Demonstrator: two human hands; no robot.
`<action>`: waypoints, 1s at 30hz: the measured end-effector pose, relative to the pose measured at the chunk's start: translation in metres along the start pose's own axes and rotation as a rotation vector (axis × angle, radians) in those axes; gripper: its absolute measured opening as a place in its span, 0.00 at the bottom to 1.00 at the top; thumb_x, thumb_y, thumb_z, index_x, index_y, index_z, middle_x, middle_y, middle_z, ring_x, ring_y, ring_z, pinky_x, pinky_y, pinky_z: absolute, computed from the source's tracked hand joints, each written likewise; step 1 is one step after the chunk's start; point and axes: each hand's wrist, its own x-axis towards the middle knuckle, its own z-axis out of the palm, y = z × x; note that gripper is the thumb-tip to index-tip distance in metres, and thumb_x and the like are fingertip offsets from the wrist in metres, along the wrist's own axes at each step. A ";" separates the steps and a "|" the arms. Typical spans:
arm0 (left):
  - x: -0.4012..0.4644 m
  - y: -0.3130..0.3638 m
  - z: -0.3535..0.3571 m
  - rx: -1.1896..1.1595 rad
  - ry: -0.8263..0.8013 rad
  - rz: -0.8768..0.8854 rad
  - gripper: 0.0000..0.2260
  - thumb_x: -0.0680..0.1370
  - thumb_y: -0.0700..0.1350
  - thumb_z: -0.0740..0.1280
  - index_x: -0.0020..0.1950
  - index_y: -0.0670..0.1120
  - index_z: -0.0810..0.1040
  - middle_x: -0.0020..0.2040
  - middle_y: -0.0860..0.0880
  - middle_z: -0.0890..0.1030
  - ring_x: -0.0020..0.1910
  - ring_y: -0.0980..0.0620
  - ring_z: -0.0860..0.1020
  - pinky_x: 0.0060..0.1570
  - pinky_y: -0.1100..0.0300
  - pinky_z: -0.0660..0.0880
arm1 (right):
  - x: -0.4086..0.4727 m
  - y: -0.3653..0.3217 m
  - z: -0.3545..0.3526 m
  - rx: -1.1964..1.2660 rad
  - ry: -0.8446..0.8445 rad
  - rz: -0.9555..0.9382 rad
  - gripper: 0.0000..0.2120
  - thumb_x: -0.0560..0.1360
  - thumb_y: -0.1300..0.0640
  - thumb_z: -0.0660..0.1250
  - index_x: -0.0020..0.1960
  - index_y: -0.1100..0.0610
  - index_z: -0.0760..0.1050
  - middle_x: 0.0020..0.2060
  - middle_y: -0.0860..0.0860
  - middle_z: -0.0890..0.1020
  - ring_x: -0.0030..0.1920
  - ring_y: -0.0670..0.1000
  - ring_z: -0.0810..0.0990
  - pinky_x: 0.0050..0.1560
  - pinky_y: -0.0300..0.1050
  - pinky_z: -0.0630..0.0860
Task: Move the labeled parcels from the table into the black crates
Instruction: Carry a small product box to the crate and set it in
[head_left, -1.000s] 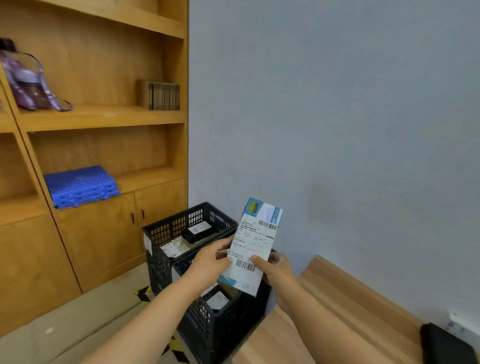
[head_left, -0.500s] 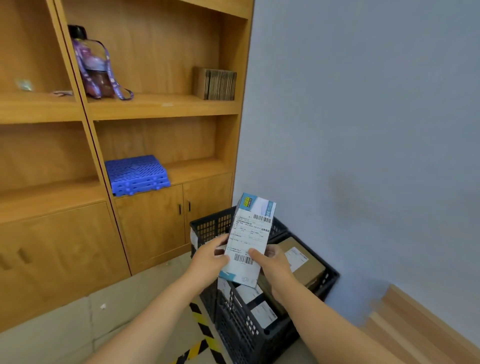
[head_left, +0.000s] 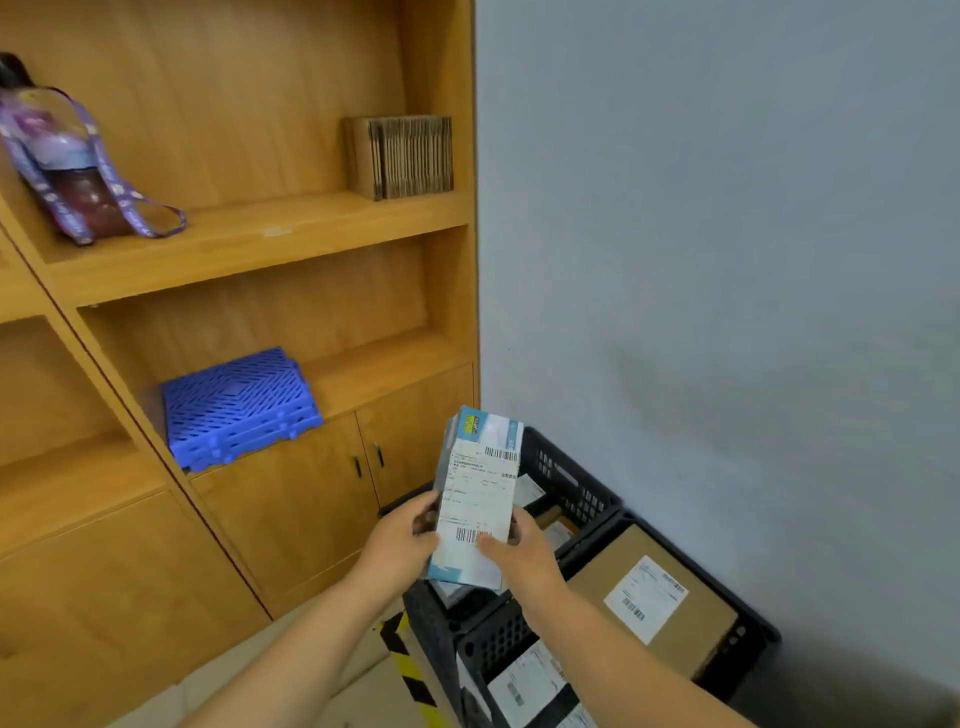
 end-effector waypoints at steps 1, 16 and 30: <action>0.017 0.002 0.004 0.004 -0.008 -0.007 0.24 0.78 0.29 0.59 0.68 0.53 0.68 0.56 0.57 0.74 0.52 0.60 0.73 0.46 0.71 0.72 | 0.014 -0.001 -0.004 -0.004 0.004 -0.005 0.20 0.75 0.65 0.68 0.62 0.50 0.68 0.59 0.49 0.78 0.54 0.45 0.77 0.43 0.34 0.77; 0.219 -0.009 0.035 0.043 -0.309 -0.014 0.25 0.79 0.31 0.59 0.72 0.51 0.66 0.64 0.51 0.74 0.54 0.58 0.71 0.36 0.74 0.74 | 0.157 -0.011 -0.034 -0.184 0.231 0.055 0.26 0.71 0.70 0.69 0.61 0.50 0.64 0.57 0.48 0.77 0.51 0.43 0.76 0.39 0.33 0.78; 0.418 -0.082 0.007 0.260 -0.711 -0.081 0.26 0.78 0.34 0.60 0.73 0.53 0.65 0.68 0.51 0.72 0.56 0.58 0.71 0.48 0.68 0.71 | 0.315 0.036 0.052 -0.126 0.578 0.325 0.39 0.65 0.67 0.75 0.68 0.49 0.58 0.58 0.47 0.71 0.59 0.46 0.73 0.37 0.31 0.77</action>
